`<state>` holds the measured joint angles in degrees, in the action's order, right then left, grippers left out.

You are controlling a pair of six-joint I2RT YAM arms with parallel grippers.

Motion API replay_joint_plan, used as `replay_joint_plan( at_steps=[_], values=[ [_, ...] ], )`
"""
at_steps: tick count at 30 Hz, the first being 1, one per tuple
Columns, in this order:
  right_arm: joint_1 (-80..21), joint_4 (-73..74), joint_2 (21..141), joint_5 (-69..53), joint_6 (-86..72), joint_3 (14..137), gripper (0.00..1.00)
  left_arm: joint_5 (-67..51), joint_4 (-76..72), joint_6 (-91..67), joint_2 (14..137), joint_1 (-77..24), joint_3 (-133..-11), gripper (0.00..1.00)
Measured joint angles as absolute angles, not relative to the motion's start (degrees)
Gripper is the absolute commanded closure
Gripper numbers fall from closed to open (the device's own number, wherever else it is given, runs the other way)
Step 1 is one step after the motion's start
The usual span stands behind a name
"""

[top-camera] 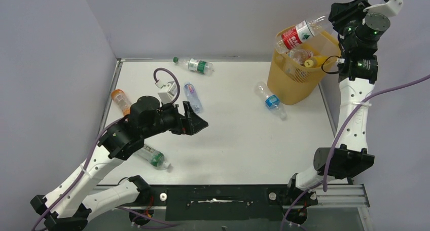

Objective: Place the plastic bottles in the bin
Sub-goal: Place the plastic bottle in the trash bin.

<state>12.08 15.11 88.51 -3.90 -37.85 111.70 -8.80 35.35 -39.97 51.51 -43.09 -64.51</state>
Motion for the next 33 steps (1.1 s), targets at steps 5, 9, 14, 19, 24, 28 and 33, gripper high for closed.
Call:
replay_joint_plan(
  at_steps=[5, 9, 14, 19, 24, 28, 33],
  values=[
    [15.4, 12.3, 88.9, -0.2, -38.0, 110.5, 0.99, -9.2, 35.3, -39.8, 52.8, -43.1, -63.7, 0.13],
    [17.0, 10.8, 89.8, 2.2, -38.2, 110.4, 0.91, -9.3, 35.3, -39.7, 53.1, -43.1, -63.2, 0.13],
    [17.4, 9.3, 93.3, 3.7, -38.1, 110.4, 0.89, -9.4, 35.1, -39.7, 53.6, -43.1, -63.1, 0.13],
    [17.4, 8.8, 98.0, 3.8, -37.7, 110.4, 0.89, -9.5, 34.9, -39.7, 54.4, -43.1, -63.1, 0.13],
    [16.8, 8.9, 104.3, 2.6, -35.9, 113.6, 0.80, -9.5, 34.6, -39.8, 54.8, -43.1, -63.1, 0.13],
    [15.6, 10.4, 110.8, 2.4, -33.0, 120.9, 0.48, -9.7, 33.8, -39.8, 55.2, -43.1, -62.7, 0.13],
    [13.9, 12.8, 114.3, 0.3, -31.1, 125.5, 0.06, -9.7, 33.5, -39.9, 55.7, -43.1, -62.0, 0.13]
  ],
)
